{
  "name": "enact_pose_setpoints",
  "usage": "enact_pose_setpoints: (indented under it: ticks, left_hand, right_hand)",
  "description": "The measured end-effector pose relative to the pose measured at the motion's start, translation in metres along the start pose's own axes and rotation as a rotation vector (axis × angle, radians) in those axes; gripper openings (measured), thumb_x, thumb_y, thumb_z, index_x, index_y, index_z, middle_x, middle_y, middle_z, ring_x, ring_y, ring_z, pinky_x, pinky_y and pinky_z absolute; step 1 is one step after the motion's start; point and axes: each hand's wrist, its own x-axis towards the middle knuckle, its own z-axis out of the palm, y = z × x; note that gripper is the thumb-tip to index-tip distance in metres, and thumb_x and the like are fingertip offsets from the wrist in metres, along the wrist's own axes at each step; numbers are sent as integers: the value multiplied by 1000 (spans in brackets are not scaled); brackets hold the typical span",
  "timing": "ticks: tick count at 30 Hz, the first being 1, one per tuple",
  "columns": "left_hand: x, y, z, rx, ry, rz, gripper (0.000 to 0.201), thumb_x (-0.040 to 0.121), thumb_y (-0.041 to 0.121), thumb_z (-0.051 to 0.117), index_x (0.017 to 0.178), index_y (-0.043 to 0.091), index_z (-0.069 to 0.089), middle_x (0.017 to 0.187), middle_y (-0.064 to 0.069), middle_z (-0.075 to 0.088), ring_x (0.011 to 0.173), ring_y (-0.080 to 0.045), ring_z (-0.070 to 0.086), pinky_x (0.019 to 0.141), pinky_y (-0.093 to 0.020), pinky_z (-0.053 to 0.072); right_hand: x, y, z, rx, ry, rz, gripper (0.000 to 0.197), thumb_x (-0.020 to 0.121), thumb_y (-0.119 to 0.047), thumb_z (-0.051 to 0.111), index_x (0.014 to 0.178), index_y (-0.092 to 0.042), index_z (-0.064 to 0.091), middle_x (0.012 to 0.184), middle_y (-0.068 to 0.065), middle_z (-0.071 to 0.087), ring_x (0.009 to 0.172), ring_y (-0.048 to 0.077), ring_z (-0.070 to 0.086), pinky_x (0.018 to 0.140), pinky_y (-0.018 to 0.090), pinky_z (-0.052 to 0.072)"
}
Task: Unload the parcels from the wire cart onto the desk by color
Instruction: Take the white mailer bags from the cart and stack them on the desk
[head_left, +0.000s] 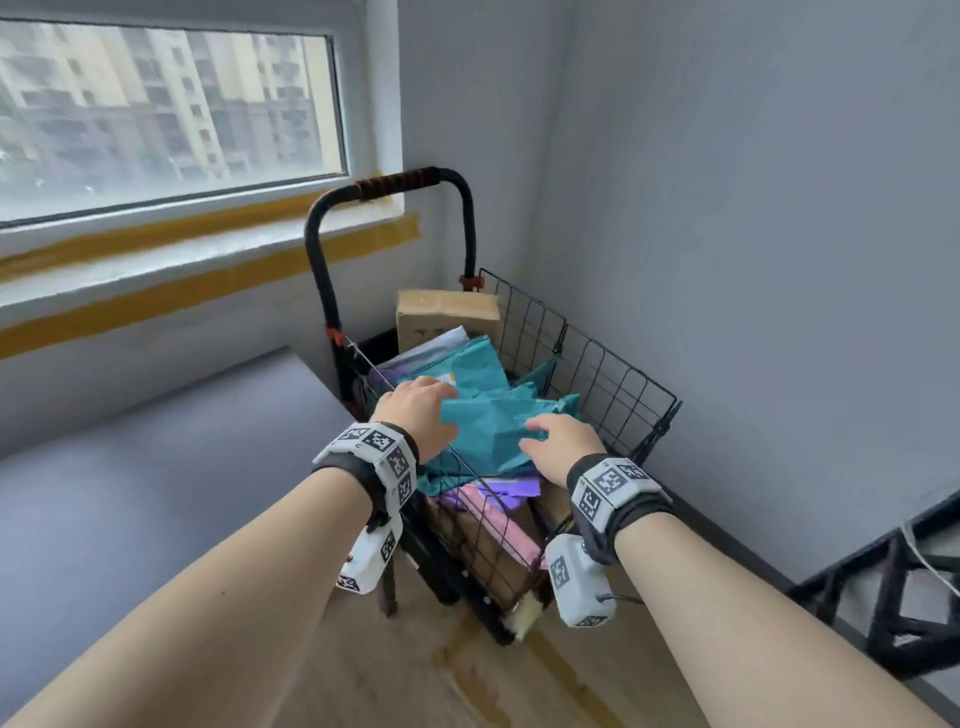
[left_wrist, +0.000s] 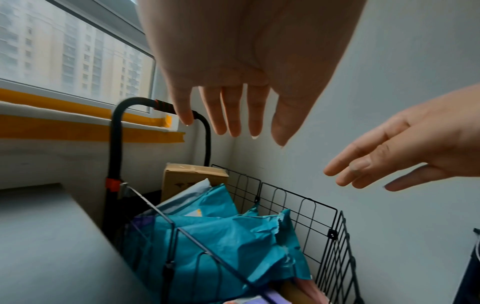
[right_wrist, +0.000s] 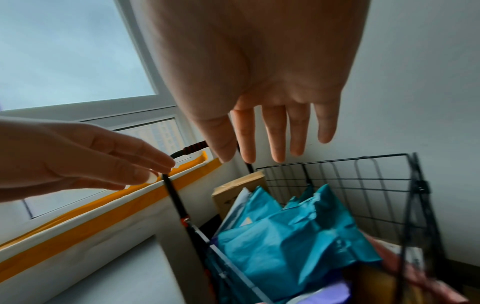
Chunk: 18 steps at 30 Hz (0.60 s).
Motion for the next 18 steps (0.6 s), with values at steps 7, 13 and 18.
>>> enact_pose_setpoints:
  ticks: [7,13,18]
  left_hand:
    - [46,53,32,11,-109,-33,47,89,29,54,135,24,45,143,0,41,132,-22,38,108,-40,34]
    - [99,44,50,10,-188,-102,48,89,32,57,135,24,46,143,-1,41,132,-22,39,109,-41,34]
    - [164,18,61,-41,-189,-177,49,88,33,57,135,25,46,141,-2,43,129,-23,42,106,-40,37]
  right_hand:
    - [41,67,-29,18,10,50,34,92,-32,53,124,-25,60,129,4,59,118,26,54,97,28,41]
    - [99,69,-31,82,-20,16,24,89,-23,56,110,-23,69,120,2,65,113,23,58,95,25,43]
    - [172,52,-35,95,-41,-8,24,88,-18,54,104,-23,70,112,1,68,103,21,61,88,23,46]
